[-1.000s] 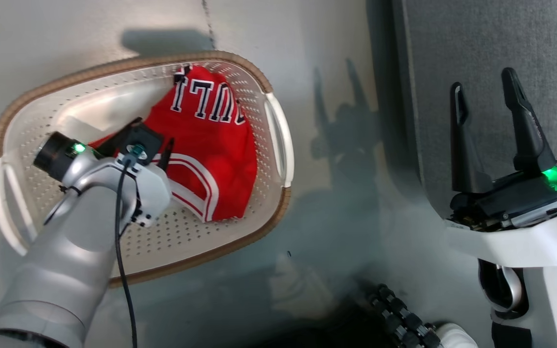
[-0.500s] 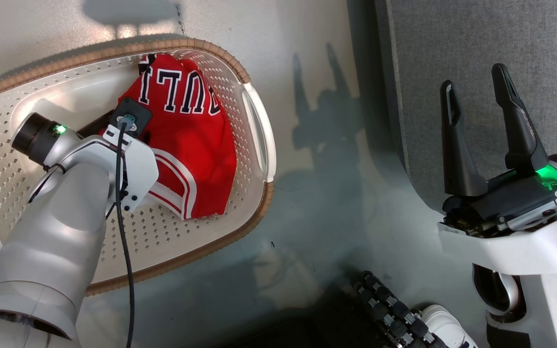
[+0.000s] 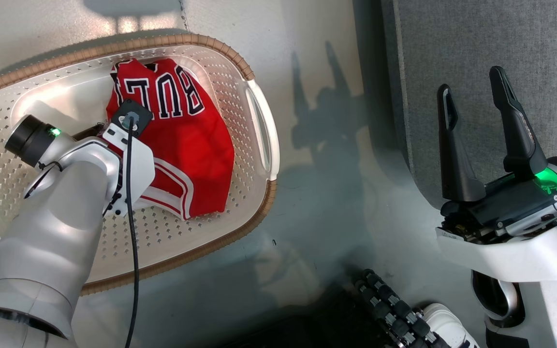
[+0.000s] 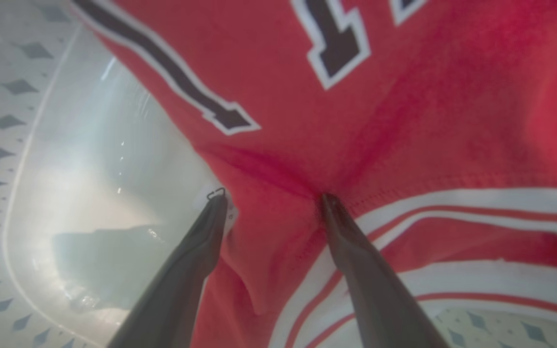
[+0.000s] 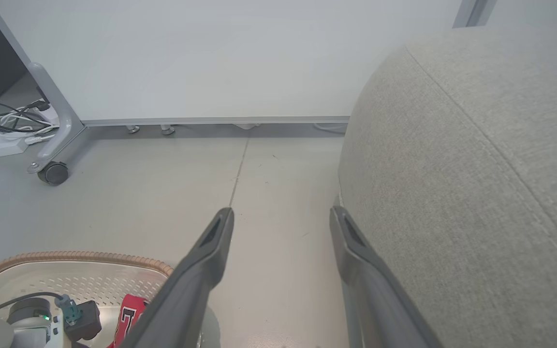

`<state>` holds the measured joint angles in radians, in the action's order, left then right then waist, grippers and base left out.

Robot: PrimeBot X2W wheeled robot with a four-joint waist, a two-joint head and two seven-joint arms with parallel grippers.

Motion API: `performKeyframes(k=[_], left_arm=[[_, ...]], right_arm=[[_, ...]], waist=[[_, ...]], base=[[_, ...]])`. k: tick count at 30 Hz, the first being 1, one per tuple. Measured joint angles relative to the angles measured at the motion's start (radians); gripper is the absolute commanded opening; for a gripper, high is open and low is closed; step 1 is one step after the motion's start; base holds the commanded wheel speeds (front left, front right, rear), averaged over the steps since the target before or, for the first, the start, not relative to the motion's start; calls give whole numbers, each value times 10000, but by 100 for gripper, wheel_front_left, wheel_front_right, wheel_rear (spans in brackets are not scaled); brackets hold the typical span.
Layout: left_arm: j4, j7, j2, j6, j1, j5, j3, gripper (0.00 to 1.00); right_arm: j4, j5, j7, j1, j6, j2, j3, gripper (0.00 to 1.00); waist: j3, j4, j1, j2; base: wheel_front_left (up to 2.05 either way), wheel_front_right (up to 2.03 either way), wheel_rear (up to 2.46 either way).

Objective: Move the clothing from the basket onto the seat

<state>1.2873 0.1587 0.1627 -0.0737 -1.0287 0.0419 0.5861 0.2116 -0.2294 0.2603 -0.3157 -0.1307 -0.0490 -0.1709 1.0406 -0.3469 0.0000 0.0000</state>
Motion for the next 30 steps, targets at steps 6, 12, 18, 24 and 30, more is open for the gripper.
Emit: performKeyframes(k=[6,12,18,24,30], left_arm=[[-21,318,59,-123,-6,-119,67,0],[6,267,111,-222,10,-337,73,0],[23,-121,261,-84,13,-499,17,0],[29,-830,84,-40,337,-786,-52,0],[25,-1609,-123,46,803,-1174,-230,0]], right_arm=[[12,-2,-2,-10,0,0,-8,100],[-31,-73,-2,-104,0,2,-48,100],[-115,-199,0,-376,0,4,-90,100],[-395,-282,0,-622,0,8,-15,100],[-677,-167,-2,-639,0,10,268,100]], waist=[[34,10,0,0],[-8,-32,0,0],[-216,-148,0,0],[-790,-173,0,0],[-1676,50,0,0]], base=[[0,0,0],[0,0,0],[0,0,0],[0,0,0],[0,0,0]])
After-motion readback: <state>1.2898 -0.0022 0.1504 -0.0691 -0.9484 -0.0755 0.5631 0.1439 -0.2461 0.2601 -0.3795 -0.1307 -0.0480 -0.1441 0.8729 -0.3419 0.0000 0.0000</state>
